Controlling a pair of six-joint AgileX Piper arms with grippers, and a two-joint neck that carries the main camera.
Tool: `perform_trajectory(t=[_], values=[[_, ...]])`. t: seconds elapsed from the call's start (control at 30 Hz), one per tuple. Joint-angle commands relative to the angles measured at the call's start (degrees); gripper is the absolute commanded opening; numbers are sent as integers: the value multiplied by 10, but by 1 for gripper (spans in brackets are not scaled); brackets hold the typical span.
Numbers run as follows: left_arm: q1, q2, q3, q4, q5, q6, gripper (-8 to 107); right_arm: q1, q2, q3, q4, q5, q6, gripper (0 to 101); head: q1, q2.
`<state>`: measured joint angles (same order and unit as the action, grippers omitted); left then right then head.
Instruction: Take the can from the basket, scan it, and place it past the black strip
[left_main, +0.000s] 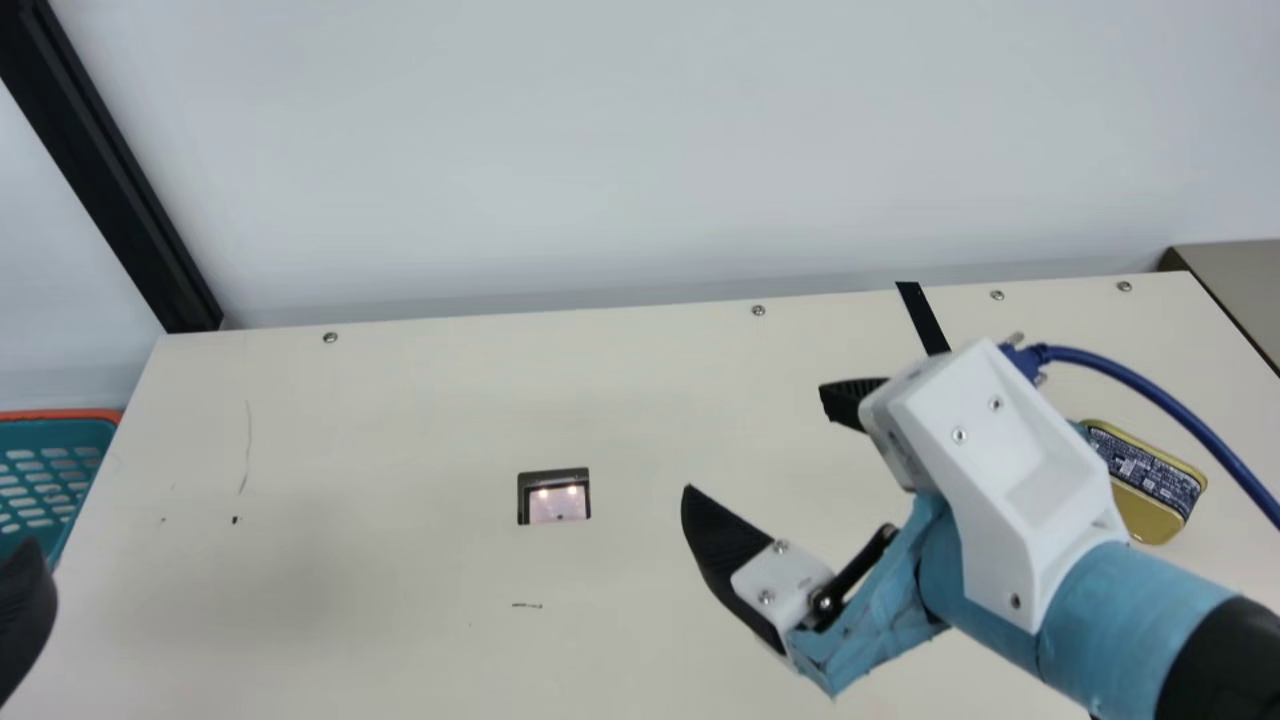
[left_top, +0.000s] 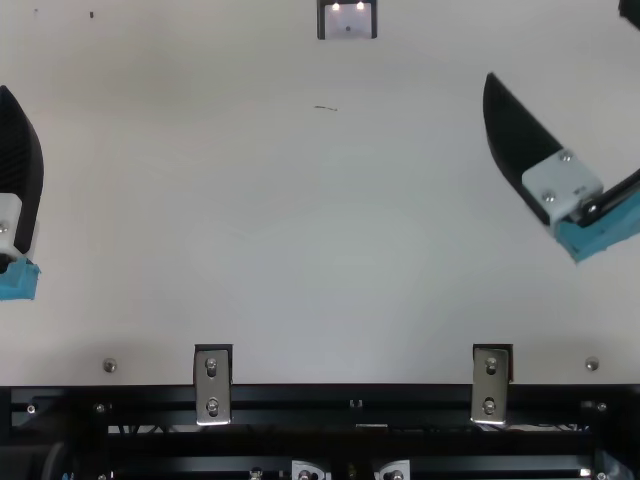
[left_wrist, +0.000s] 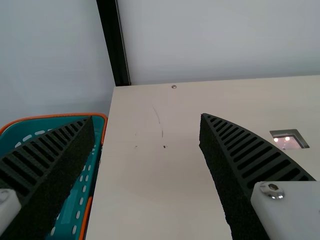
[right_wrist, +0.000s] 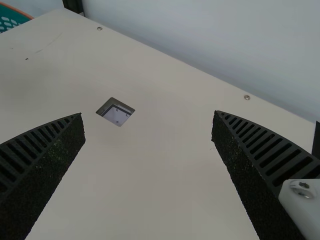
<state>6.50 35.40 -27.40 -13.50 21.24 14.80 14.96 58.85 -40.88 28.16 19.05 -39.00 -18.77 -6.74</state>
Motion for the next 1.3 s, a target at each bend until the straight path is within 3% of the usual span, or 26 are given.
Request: perform_trajectory(t=[0.0, 0.13, 0.5, 0.97, 1.27], values=[[0, 0, 0, 0, 0, 0, 90, 0, 0, 0, 0, 0, 0, 101, -16, 6], [0, 0, 0, 0, 0, 0, 90, 0, 0, 1, 0, -1, 0, 101, -16, 6], [-4, -59, 6, 61, 14, -36, 90, -19, -31, 15, -97, 4, 52, 101, -16, 6], [-13, -159, 24, 86, 76, -57, 90, -14, -191, 117, -163, -29, 130, 101, -16, 6], [-13, -159, 23, 87, 79, -58, 90, -19, -305, 193, -179, -68, 190, 101, -16, 6]])
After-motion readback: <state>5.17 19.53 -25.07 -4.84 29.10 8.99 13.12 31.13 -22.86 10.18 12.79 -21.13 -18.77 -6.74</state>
